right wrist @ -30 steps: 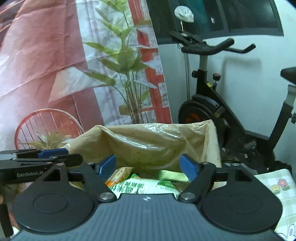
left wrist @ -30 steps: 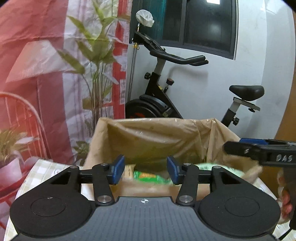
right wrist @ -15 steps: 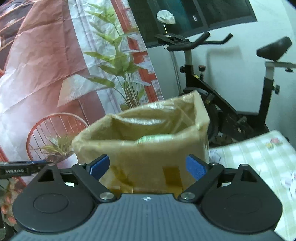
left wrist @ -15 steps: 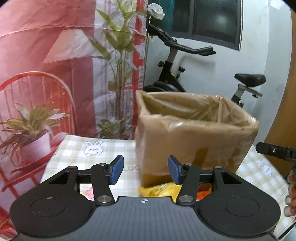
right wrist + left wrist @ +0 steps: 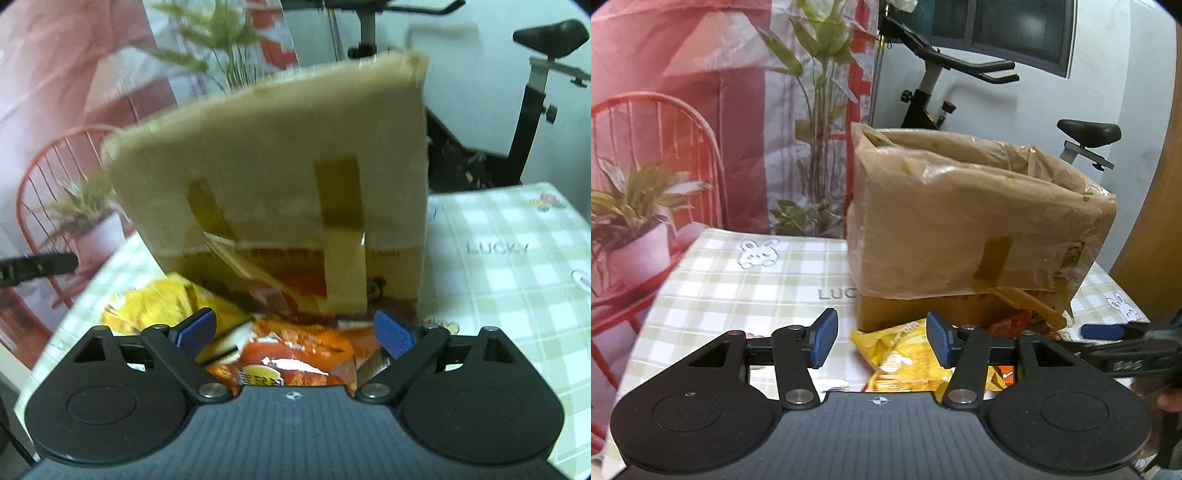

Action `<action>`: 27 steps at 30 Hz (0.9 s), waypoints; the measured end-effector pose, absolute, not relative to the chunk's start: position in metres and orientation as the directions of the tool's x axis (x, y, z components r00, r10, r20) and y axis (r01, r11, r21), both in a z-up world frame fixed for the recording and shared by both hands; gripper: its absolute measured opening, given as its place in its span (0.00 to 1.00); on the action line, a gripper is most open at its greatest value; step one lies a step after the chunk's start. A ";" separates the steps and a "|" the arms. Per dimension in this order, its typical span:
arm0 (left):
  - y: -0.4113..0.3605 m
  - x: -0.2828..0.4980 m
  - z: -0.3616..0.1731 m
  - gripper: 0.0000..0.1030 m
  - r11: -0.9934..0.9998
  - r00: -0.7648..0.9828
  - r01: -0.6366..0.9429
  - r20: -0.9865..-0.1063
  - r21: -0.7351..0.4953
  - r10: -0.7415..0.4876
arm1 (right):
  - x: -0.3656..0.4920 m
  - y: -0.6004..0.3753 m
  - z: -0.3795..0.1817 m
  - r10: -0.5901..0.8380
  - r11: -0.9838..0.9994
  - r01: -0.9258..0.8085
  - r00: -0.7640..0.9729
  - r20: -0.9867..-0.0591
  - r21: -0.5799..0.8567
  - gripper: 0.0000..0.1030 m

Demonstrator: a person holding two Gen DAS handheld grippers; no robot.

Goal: Organize snacks
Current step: 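Move both open tools back toward the remaining snacks beside the box, then grasp the yellow chip bag with left tool while right tool grasps the orange chip bag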

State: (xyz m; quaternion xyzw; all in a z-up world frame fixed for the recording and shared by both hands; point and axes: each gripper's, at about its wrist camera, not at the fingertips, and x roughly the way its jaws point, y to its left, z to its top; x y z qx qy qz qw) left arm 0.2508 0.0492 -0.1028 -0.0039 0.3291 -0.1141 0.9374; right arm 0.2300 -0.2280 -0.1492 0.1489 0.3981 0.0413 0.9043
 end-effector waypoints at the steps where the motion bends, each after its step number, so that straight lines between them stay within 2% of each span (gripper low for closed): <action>1: 0.047 0.255 -0.106 0.54 0.972 0.749 0.216 -0.622 -0.093 -0.226 | 0.233 -0.227 -0.156 0.190 0.953 0.051 0.667 -0.720 0.298 0.92; 4: 0.040 0.265 -0.117 0.59 0.967 0.732 0.226 -0.635 -0.116 -0.247 | 0.244 -0.225 -0.170 0.204 0.946 0.069 0.633 -0.747 0.317 0.92; 6: 0.035 0.271 -0.125 0.70 0.966 0.726 0.218 -0.639 -0.136 -0.254 | 0.247 -0.225 -0.180 0.214 0.941 0.082 0.608 -0.764 0.329 0.92; 10: 0.025 0.286 -0.145 0.71 0.964 0.696 0.194 -0.668 -0.181 -0.265 | 0.243 -0.227 -0.191 0.216 0.942 0.087 0.582 -0.784 0.324 0.91; 12: 0.020 0.292 -0.155 0.78 0.964 0.679 0.193 -0.685 -0.180 -0.264 | 0.239 -0.229 -0.195 0.224 0.943 0.074 0.580 -0.783 0.325 0.89; 14: 0.014 0.297 -0.166 0.79 0.968 0.658 0.188 -0.710 -0.167 -0.251 | 0.236 -0.229 -0.197 0.232 0.942 0.066 0.580 -0.781 0.329 0.88; 18: 0.010 0.301 -0.183 0.89 0.965 0.627 0.185 -0.733 -0.187 -0.262 | 0.234 -0.228 -0.198 0.236 0.943 0.057 0.581 -0.779 0.329 0.88; 21: 0.005 0.302 -0.194 0.91 0.970 0.600 0.189 -0.765 -0.150 -0.235 | 0.233 -0.228 -0.199 0.240 0.942 0.053 0.584 -0.775 0.332 0.88; 25: 0.003 0.298 -0.196 0.90 0.973 0.613 0.201 -0.760 -0.116 -0.217 | 0.236 -0.229 -0.204 0.257 0.934 0.056 0.579 -0.774 0.353 0.88; 26: 0.003 0.298 -0.195 0.87 0.973 0.615 0.205 -0.758 -0.111 -0.216 | 0.237 -0.229 -0.206 0.266 0.932 0.052 0.574 -0.775 0.358 0.88; 27: 0.002 0.295 -0.193 0.82 0.972 0.620 0.212 -0.755 -0.100 -0.212 | 0.237 -0.228 -0.207 0.274 0.931 0.045 0.567 -0.777 0.362 0.83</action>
